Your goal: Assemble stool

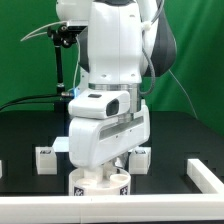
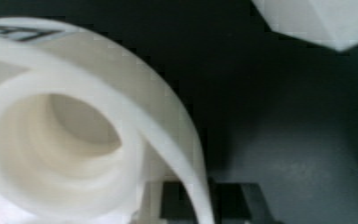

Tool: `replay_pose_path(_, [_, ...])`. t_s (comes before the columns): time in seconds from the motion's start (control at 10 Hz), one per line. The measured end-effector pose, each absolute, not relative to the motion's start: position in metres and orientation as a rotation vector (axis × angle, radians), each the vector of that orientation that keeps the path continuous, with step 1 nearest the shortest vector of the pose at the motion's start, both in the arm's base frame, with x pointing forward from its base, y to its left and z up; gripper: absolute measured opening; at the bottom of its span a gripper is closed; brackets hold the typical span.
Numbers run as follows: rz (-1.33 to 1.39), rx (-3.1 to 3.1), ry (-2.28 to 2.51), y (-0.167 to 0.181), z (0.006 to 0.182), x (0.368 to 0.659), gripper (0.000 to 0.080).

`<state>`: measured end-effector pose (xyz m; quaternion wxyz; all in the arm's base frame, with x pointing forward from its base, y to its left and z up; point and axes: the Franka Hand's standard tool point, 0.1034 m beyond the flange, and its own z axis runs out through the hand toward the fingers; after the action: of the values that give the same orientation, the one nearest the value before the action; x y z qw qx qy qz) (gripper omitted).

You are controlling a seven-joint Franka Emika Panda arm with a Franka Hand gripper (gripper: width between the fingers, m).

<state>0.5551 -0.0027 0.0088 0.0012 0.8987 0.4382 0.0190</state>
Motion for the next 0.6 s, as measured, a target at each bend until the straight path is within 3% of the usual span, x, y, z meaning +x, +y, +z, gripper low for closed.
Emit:
replay_pose_path(0.4, [0.064,2.739,1.564,0.057,0.021,0.573,0.0025])
replay_pose_path(0.6, [0.056,2.703,1.62,0.055,0.019,0.571,0.0025])
